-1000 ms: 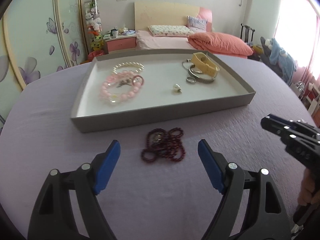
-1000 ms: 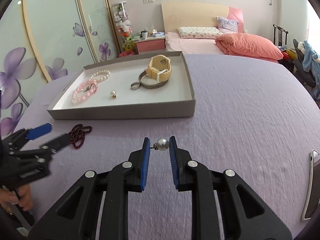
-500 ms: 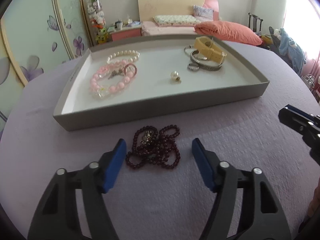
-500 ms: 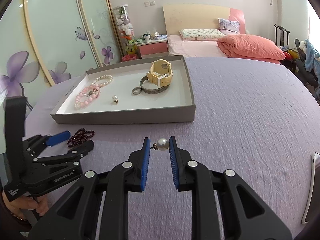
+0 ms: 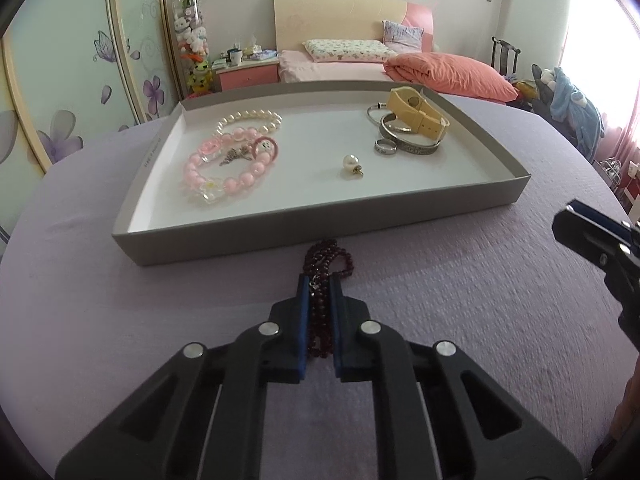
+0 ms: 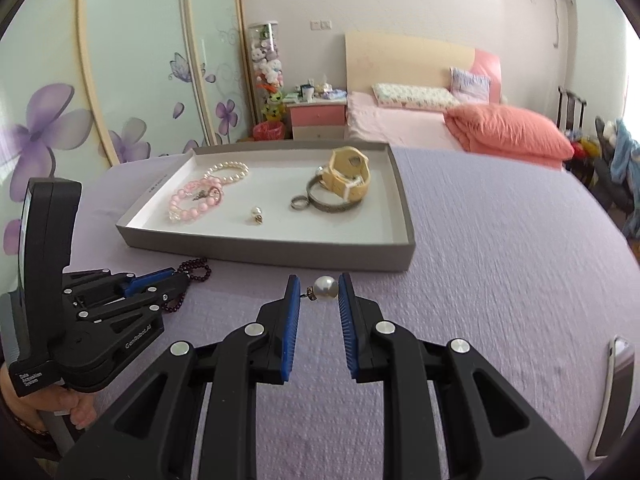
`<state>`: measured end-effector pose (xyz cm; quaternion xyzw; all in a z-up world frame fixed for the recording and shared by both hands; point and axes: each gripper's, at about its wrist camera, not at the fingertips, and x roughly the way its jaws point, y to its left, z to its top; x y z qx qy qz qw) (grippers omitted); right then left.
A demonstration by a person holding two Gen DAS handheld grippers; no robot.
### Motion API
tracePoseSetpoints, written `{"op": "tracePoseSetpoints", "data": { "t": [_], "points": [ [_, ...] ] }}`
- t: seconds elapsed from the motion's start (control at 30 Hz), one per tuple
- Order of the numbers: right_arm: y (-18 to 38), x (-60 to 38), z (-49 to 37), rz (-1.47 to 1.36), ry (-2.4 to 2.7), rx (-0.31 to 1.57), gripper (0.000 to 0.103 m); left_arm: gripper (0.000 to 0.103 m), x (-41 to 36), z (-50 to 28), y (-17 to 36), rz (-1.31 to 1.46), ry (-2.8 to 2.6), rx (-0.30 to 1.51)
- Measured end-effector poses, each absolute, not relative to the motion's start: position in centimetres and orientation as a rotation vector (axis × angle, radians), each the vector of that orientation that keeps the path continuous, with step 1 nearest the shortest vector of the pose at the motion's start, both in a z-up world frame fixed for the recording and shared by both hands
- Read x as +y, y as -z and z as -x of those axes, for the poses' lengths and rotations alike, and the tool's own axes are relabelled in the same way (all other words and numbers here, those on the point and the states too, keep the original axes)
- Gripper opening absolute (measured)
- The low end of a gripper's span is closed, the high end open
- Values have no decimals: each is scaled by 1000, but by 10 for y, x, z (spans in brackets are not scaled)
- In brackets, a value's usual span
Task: Organize jewelry
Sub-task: 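Grasp the dark red bead bracelet with the left tool while the right tool holds the earring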
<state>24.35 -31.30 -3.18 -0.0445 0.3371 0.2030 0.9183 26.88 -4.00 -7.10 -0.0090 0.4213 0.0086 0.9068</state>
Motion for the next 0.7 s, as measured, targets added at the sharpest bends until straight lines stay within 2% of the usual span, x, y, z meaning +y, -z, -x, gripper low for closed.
{"op": "tracePoseSetpoints", "data": {
  "t": [0.7],
  "points": [
    [10,-286,-232,170,-436,585,20,8,8,-236,-13,72,-80,658]
  ]
}}
